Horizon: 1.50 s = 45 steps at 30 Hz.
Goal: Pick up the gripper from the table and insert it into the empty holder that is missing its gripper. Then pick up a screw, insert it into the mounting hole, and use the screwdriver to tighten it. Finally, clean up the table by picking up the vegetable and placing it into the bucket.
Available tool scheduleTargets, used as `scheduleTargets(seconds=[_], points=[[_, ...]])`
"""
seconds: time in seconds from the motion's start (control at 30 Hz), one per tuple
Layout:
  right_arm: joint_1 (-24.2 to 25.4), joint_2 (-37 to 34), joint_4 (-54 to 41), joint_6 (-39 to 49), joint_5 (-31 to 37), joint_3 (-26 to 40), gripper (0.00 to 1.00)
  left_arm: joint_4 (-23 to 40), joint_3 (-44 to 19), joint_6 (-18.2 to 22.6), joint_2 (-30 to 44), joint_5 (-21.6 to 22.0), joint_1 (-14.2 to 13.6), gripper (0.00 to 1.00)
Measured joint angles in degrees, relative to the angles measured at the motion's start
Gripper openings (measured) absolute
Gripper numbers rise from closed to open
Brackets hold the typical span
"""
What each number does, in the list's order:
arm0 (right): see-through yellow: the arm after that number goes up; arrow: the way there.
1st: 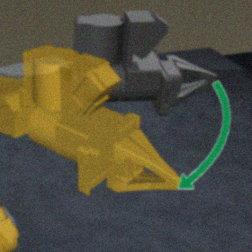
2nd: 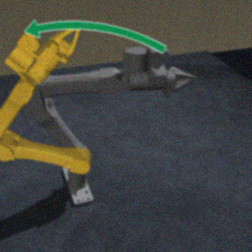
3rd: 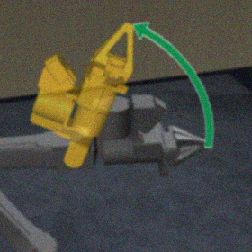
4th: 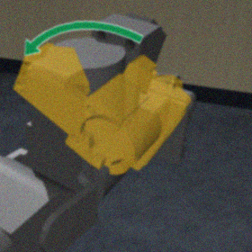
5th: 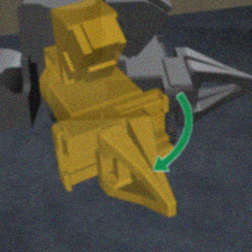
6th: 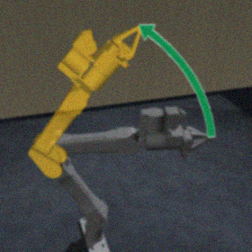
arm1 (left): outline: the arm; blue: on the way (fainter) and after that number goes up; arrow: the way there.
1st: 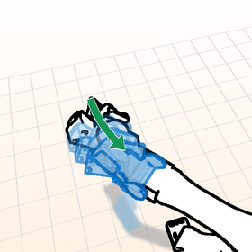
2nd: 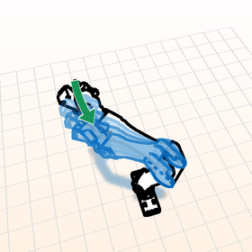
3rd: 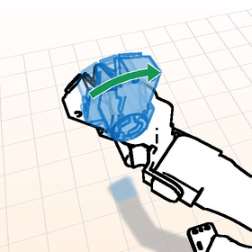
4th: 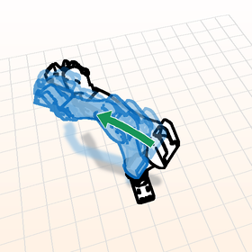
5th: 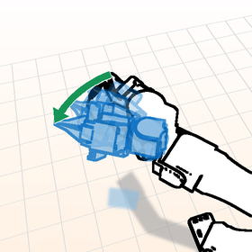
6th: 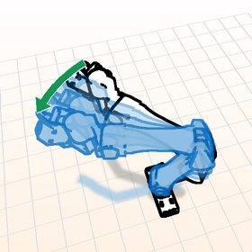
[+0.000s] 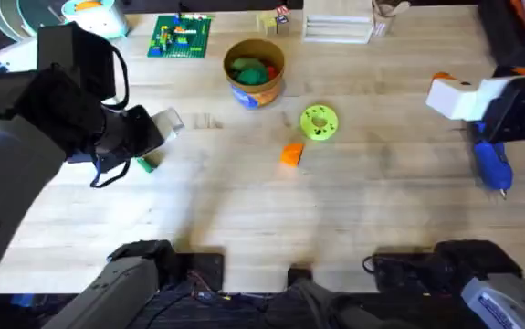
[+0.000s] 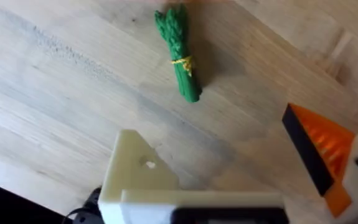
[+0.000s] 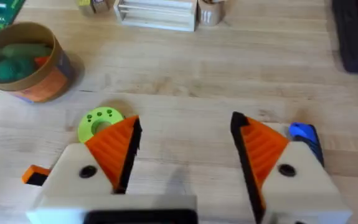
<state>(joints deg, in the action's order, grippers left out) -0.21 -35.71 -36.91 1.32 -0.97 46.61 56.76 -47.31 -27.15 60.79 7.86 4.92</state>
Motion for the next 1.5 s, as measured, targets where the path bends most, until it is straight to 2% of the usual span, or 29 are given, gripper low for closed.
scheduleTargets(seconds=[0.13,0.17,0.2,0.33,0.37,0.43,0.5,0.57,0.6,0.73,0.87,1.03,1.13,1.2,1.3,1.5], points=[[0.0,-0.02,0.02,0.0,0.0,0.02,0.882,-1.53,0.0,-5.78,3.97,-3.72,5.61,0.993],[0.0,-0.02,0.01,0.0,0.0,0.02,0.882,-1.53,0.0,-6.48,4.56,-4.57,6.35,0.961],[0.0,-0.02,0.0,0.0,0.0,0.02,0.882,-1.53,0.0,-6.96,5.07,-5.41,6.97,0.831],[0.0,-0.02,0.02,0.0,0.0,0.02,0.882,-1.85,-0.08,-7.17,5.52,-7.29,7.66,0.194],[0.0,-0.02,0.02,0.0,-0.02,0.02,0.882,-1.53,-0.25,-6.94,5.52,-7.67,7.63,0.076],[0.0,-0.02,0.02,0.0,0.0,0.02,0.882,-0.54,-1.21,-6.57,5.4,-8.35,6.96,0.295],[0.0,-0.02,0.02,0.0,0.0,0.02,0.882,-0.57,-2.97,-4.73,4.75,-9.9,5.44,0.596],[0.0,-0.02,0.0,0.0,0.0,0.02,0.882,-0.66,-5.55,-2.13,3.48,-11.55,2.73,0.905],[0.0,-0.02,0.02,0.0,0.0,0.02,0.882,-0.71,-7.11,-0.82,2.54,-12.27,0.79,0.972],[0.0,-0.02,-0.03,0.0,0.0,0.02,0.882,-1.52,-12.05,4.77,-1.76,-13.76,-8.16,0.994],[0.0,-0.02,-1.27,0.0,-0.01,0.02,0.882,-4.31,-14.09,9.64,-6.14,-14.52,-18.3,0.995],[0.0,-0.02,-4.74,0.01,0.0,0.04,0.882,-9.0,-14.19,12.29,-8.91,-14.73,-29.89,0.995],[0.0,-0.02,-7.91,0.0,0.0,0.04,0.882,-13.1,-14.19,12.96,-9.08,-14.76,-35.68,0.995],[0.0,-0.02,-10.66,0.02,0.0,0.07,0.882,-15.66,-14.19,13.29,-9.08,-14.86,-38.5,0.995],[0.0,-0.02,-15.39,0.03,0.0,0.07,0.883,-19.2,-14.19,13.48,-8.92,-14.95,-41.23,0.994],[0.0,-0.02,-27.52,0.03,-0.01,0.07,0.883,-15.57,-14.23,13.5,-8.06,-14.73,-41.85,0.994]])
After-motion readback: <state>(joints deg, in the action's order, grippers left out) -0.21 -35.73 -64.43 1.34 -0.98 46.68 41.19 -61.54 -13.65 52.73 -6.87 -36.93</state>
